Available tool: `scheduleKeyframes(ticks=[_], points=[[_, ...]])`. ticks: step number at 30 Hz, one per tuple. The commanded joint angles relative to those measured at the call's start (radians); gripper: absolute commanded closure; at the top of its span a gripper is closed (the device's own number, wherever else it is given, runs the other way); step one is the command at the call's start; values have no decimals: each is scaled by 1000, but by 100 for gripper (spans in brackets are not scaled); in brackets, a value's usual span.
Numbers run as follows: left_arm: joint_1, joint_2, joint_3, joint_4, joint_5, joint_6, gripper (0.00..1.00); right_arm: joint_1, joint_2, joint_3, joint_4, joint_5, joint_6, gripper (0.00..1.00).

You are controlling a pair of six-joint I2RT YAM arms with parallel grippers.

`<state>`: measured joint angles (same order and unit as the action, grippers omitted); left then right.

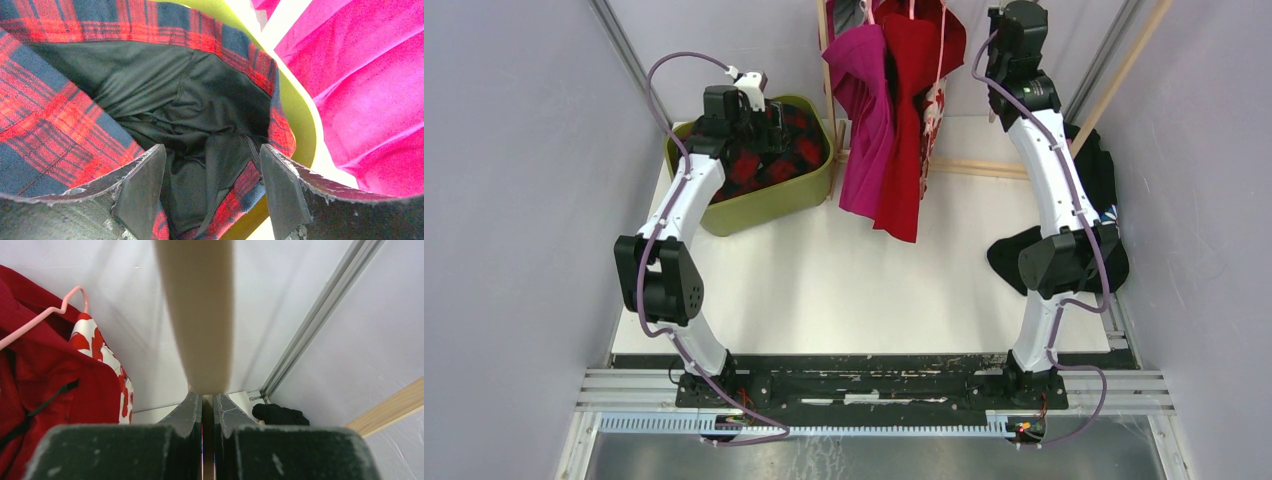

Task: Remove the skirt from the hanger
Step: Place the hanger at the clothesline.

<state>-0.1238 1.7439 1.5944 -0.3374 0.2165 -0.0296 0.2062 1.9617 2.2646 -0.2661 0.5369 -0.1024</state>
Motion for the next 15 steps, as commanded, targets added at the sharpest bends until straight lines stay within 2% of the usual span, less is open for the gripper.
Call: scheduleKeyframes(ticks=[1,6,11,15], points=[[3,-41,4,-12,14,20,25,-60,49,63,135,16,3,99],[3,-63,-23,-28,-7,31,25,-88,43,40,66,-29,52,99],[3,-111,-62,-22,1,23,25,-105,-47,-53,31,-91,82,99],[3,-155,-102,-20,1,29,25,-138,-84,-55,-65,-191,162,99]])
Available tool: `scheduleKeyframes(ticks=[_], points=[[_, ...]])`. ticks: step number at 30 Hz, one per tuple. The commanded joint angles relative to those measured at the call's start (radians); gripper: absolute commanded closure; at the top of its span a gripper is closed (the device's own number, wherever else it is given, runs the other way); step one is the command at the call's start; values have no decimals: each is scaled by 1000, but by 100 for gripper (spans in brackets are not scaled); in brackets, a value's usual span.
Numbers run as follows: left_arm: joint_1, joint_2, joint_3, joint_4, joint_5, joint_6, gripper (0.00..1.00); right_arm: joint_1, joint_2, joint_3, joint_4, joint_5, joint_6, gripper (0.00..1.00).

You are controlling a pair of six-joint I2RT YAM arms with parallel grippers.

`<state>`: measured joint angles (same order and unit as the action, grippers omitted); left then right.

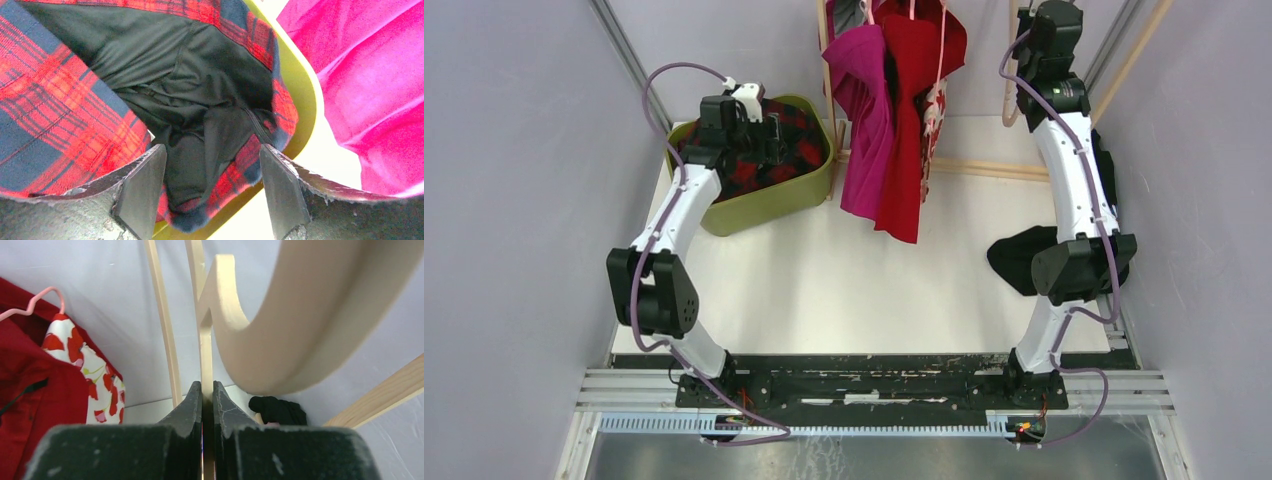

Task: Remove the skirt from the hanger
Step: Place the hanger at the clothesline.

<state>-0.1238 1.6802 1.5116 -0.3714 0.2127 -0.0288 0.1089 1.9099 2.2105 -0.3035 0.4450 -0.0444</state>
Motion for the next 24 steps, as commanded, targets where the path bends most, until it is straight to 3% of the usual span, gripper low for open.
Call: scheduleKeyframes(ticks=[1,14,24], points=[[3,-99,-27,12,4,30,25,-46,-37,3,-44,-113,122,99],[1,-199,-82,-20,-3,37,27,-78,-64,26,-65,-274,279,100],[2,-221,-113,-21,-16,33,27,-207,-68,53,-12,-412,578,99]])
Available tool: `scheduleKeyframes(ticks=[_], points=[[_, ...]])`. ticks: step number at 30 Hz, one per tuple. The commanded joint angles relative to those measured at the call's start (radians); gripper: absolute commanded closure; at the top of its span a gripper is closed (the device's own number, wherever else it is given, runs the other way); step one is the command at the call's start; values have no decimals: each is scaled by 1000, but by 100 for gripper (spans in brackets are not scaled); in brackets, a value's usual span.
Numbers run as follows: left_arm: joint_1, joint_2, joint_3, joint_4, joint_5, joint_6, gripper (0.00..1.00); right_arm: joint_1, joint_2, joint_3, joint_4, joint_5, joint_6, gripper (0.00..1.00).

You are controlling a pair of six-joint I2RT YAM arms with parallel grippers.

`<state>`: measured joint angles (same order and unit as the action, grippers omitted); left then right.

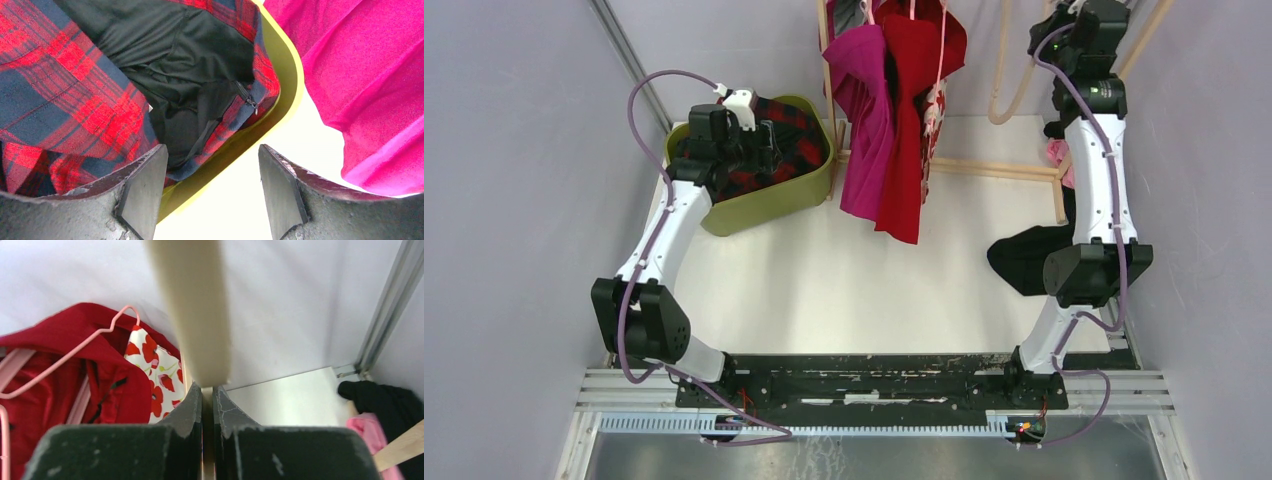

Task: Remove the skirt from the hanger
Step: Place the hanger at the clothesline.

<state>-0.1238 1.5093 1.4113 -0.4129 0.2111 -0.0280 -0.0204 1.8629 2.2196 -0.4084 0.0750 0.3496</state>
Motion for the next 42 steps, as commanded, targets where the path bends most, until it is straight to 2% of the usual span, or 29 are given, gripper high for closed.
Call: scheduleKeyframes(ticks=[1,7,15,28,34,42], points=[[2,-51,-17,22,-15,31,27,-91,-15,53,93,-64,213,99],[2,-46,-24,26,-23,31,27,-136,58,149,60,-188,295,99],[2,-22,-7,21,-24,37,27,-157,88,199,55,-220,299,99],[2,13,25,14,-18,39,27,-219,129,211,242,-407,570,99],[2,26,31,13,-14,37,27,-222,158,271,168,-429,569,99],[1,28,23,15,-5,28,27,-224,93,185,-18,-416,491,99]])
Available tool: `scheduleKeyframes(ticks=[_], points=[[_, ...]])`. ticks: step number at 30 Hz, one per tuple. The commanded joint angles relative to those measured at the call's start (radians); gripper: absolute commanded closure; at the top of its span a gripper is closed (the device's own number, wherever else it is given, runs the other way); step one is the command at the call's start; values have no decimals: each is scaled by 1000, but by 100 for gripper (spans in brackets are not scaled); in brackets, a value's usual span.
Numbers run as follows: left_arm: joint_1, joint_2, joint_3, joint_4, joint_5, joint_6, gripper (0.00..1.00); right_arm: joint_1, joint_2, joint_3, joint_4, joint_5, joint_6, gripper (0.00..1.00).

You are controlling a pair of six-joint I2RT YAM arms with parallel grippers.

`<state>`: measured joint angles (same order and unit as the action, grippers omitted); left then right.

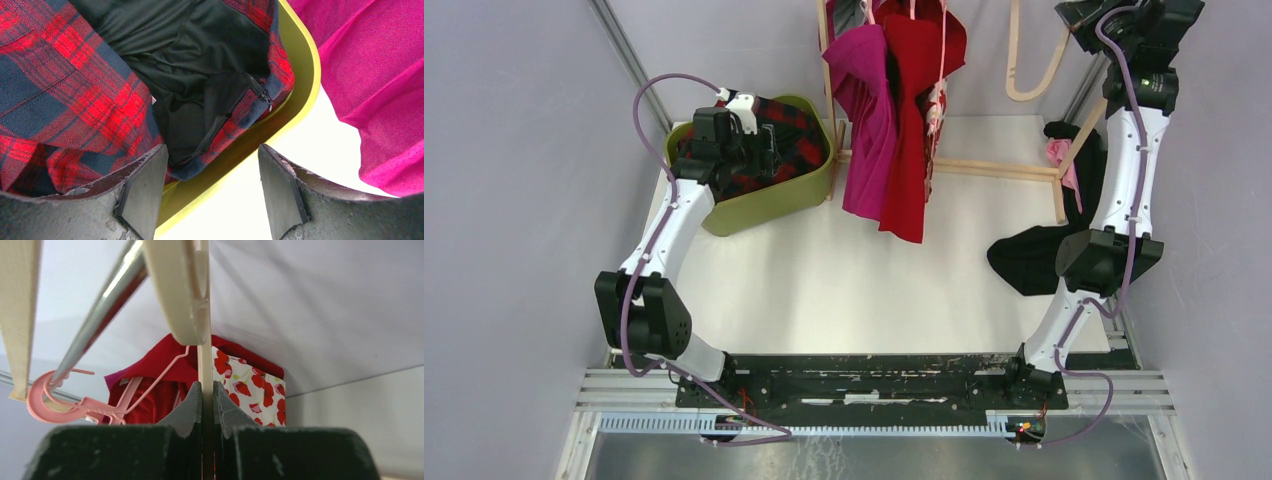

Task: Remove the skirt from the hanger
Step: Place the hanger at the clothesline.

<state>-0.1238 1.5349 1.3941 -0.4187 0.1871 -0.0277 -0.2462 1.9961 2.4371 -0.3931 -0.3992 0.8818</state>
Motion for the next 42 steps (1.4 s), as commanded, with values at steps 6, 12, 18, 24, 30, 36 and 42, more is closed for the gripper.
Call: scheduleKeyframes(ticks=[6,12,18,24,30,36,42], points=[[0,10,47,24,40,19,27,-5,-95,-81,-94,100,-83,99],[-1,0,45,25,43,21,27,-6,-106,-60,-128,130,-84,99],[-1,-13,33,24,36,23,27,-7,-110,-25,-164,162,-89,99],[-1,-22,33,19,26,27,27,-7,-32,111,-249,146,-74,99],[-1,-23,40,11,9,31,27,-8,33,182,-251,144,-42,99],[0,-24,40,8,0,32,27,-8,77,181,-271,138,-30,99],[-1,-22,36,6,-1,31,27,-7,95,184,-332,136,-70,99]])
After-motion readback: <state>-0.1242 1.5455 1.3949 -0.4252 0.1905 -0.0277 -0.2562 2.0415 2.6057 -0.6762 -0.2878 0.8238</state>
